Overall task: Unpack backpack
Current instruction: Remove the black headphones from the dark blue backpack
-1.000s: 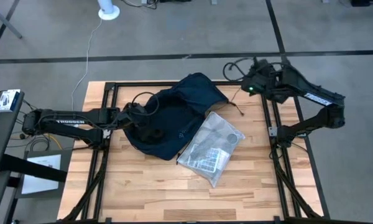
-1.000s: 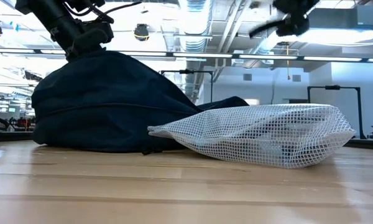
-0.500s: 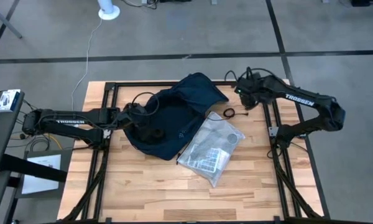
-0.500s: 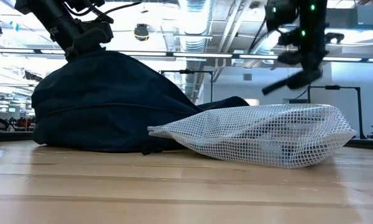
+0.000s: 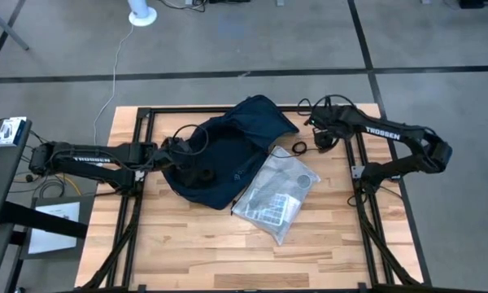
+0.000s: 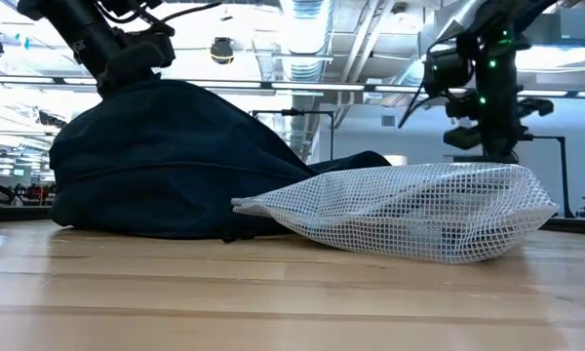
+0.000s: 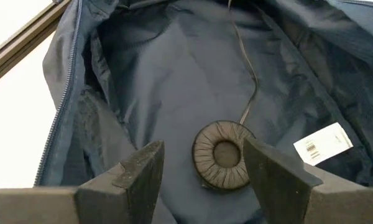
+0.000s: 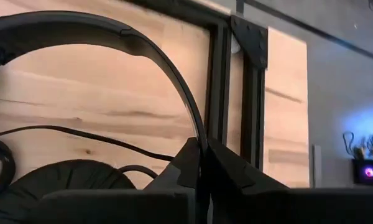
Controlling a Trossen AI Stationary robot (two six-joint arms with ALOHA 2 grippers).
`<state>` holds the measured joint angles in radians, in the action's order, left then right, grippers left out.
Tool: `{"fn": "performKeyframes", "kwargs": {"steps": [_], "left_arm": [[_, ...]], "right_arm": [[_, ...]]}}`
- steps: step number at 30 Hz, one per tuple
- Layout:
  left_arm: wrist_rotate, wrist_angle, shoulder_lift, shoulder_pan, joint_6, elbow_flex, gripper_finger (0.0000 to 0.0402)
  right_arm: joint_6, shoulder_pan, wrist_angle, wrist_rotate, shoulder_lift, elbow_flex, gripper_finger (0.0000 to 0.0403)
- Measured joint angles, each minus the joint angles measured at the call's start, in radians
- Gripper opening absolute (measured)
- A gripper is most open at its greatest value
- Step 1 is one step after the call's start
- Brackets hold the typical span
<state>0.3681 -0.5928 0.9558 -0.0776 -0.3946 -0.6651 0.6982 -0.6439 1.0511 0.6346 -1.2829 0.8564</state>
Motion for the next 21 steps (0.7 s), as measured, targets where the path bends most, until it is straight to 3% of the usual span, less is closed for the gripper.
{"fn": "performKeyframes", "kwargs": {"steps": [5, 12, 17, 21], "left_arm": [[0.001, 0.008, 0.000, 0.000, 0.001, 0.000, 0.0207], [0.001, 0.005, 0.000, 0.000, -0.010, 0.000, 0.0207], [0.001, 0.005, 0.000, 0.000, -0.010, 0.000, 0.0207], [0.001, 0.009, 0.000, 0.000, -0.010, 0.000, 0.0207]], "right_arm": [[0.006, -0.021, -0.095, -0.064, 0.000, -0.072, 0.0028], [0.000, -0.023, -0.108, -0.068, 0.001, -0.101, 0.0112], [-0.102, -0.006, -0.092, -0.137, 0.006, -0.007, 0.0169], [-0.198, 0.055, -0.109, -0.194, 0.012, 0.142, 0.0188]]}}
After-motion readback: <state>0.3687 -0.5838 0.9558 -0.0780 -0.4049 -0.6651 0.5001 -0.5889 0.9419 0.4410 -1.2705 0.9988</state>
